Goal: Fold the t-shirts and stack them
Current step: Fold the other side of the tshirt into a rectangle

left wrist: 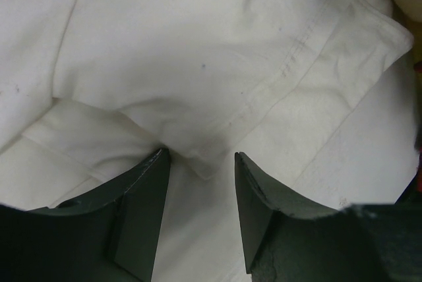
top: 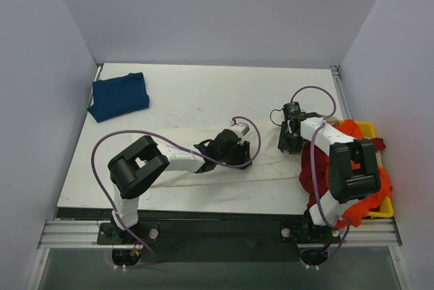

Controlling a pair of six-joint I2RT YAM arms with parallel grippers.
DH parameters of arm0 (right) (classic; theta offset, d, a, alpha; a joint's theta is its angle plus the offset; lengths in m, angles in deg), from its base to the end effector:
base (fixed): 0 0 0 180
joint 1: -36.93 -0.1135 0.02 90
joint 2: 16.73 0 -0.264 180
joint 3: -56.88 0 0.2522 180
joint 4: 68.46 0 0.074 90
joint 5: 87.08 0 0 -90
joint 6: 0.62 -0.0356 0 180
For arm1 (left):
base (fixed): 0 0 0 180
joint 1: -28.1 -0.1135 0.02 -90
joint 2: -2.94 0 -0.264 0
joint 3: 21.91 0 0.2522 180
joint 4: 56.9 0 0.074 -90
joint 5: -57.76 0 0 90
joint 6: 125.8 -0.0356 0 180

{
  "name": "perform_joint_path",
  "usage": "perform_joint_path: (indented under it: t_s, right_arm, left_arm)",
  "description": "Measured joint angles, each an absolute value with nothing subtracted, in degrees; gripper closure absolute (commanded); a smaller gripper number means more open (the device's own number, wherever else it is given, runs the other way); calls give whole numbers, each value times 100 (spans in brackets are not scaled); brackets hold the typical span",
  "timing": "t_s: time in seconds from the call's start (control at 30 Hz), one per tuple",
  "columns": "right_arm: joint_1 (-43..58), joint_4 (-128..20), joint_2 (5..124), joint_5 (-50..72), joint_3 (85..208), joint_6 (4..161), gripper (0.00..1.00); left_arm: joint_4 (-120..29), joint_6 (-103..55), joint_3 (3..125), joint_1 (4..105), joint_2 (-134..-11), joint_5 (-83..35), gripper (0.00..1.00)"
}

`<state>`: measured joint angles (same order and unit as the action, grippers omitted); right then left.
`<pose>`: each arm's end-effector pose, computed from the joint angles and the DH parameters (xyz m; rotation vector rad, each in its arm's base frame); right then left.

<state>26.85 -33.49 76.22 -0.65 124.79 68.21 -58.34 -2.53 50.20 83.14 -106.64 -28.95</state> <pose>0.3123 0.0533 0.1755 0.2748 2.6047 0.1103 0.2259 -0.3267 0.1444 0.4787 2.3067 -0.8841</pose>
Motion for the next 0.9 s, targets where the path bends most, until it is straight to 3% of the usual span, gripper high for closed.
perform_joint_path:
  t_s: [0.4, 0.9]
  right_arm:
    - [2685, -3347, 7628, -67, 12462, 6823, 69]
    - [2685, -3342, 7692, -65, 12462, 6823, 70]
  left_arm:
    - [-5941, -191, 5025, 8316, -10723, -2891, 52]
    - [-6088, -78, 5022, 8319, -10769, -2851, 52]
